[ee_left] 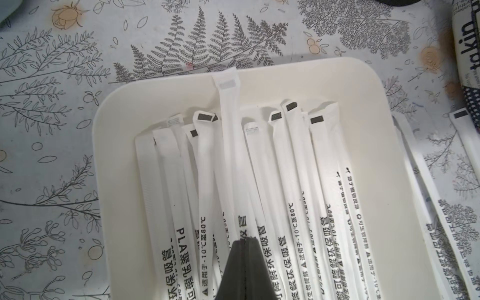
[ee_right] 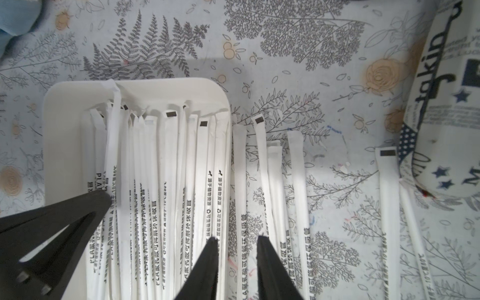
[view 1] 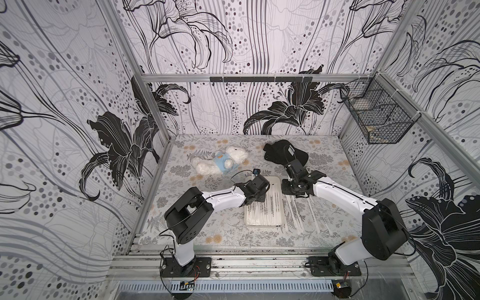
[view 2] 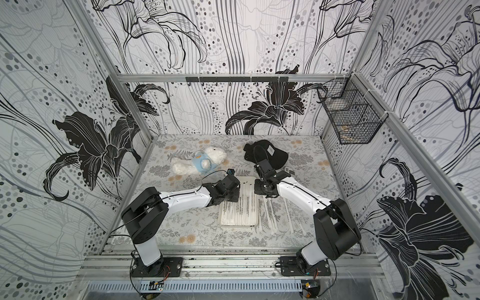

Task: Put the straws into the storage box
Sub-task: Place the straw in the storage box.

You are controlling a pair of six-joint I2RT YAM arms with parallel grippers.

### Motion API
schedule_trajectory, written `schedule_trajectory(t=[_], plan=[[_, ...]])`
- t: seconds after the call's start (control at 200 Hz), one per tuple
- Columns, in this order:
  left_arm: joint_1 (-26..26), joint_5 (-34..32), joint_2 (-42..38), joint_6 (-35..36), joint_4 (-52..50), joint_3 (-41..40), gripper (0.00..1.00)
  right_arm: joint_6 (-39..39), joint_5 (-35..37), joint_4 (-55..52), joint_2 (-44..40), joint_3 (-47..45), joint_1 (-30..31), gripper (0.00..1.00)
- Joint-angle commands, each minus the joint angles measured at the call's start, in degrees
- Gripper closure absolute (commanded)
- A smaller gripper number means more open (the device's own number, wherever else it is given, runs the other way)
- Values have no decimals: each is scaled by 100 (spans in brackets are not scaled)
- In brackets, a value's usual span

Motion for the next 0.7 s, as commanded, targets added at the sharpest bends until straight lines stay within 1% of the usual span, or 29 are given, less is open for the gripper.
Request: schedule_trajectory(t=[0.0,0.18,0.406,0.526,0.691], plan=[[18,-137,48,63,107,-82,100,-19,-80,64,-92,-90,-26,71],[23,-256,245,67,58,-119,99,0,-89,65,-98,-82,-30,71],[44,-437,267,30,-1,-142,97,14,-74,33,-144,-133,-30,71],[46,-438,260,10,15,-137,93,39,-72,33,-158,-165,-24,71],[44,-407,90,36,-41,-43,83,-16,-133,0,-144,-226,-45,72]])
